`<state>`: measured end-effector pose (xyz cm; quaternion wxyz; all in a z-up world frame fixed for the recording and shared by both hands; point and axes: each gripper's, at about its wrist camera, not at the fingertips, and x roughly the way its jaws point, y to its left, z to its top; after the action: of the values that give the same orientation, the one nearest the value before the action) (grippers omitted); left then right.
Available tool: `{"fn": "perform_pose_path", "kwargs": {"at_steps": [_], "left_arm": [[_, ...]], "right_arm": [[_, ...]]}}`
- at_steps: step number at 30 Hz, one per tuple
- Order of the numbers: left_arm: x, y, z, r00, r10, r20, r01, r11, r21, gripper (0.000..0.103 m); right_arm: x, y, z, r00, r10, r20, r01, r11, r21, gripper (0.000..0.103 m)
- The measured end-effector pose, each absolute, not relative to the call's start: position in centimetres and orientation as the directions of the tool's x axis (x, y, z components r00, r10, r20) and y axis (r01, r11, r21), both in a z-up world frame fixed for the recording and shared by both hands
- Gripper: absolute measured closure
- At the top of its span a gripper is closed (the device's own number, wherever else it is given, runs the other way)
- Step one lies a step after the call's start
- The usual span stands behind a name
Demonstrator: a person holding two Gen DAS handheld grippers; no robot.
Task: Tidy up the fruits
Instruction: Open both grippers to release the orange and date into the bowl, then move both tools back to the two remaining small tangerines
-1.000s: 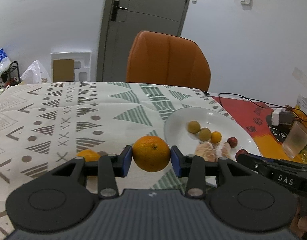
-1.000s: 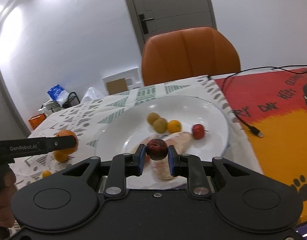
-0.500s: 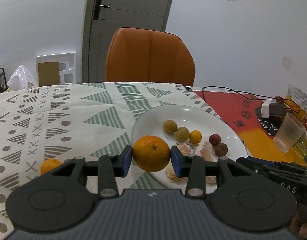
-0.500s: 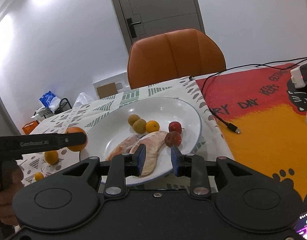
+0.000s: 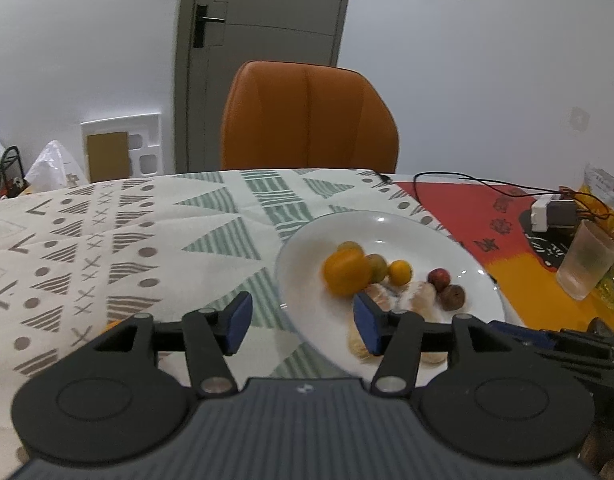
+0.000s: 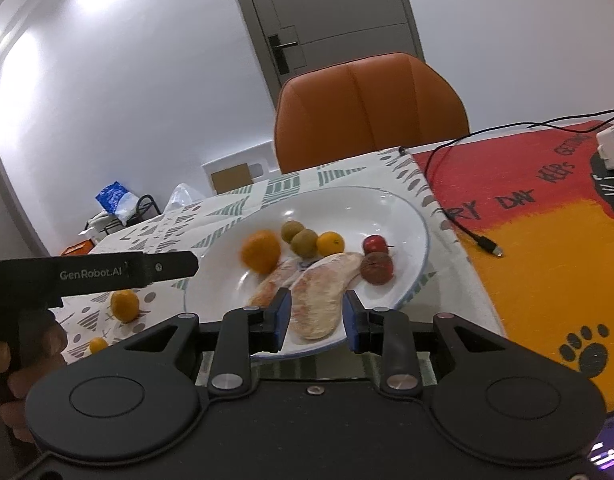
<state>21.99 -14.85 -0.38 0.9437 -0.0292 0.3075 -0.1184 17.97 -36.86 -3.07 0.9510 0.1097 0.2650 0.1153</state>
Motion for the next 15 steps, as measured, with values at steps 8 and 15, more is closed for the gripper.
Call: {"fn": "perform_pose_path", "kwargs": {"at_steps": [8, 15], "left_arm": [[20.5, -11.8, 0.3, 0.806, -0.165, -0.568, 0.131, 0.986, -0.1, 0.039], [19.4, -9.8, 0.2, 0.807, -0.116, -0.58, 0.083, 0.993, -0.083, 0.035]], "right_arm": [[18.3, -34.7, -3.1, 0.82, 0.33, -0.468, -0.215, 0.935, 0.283, 0.068], [18.4, -33.1, -2.9, 0.809, 0.368, -0.459, -0.257, 0.923, 0.288, 0.059]]}}
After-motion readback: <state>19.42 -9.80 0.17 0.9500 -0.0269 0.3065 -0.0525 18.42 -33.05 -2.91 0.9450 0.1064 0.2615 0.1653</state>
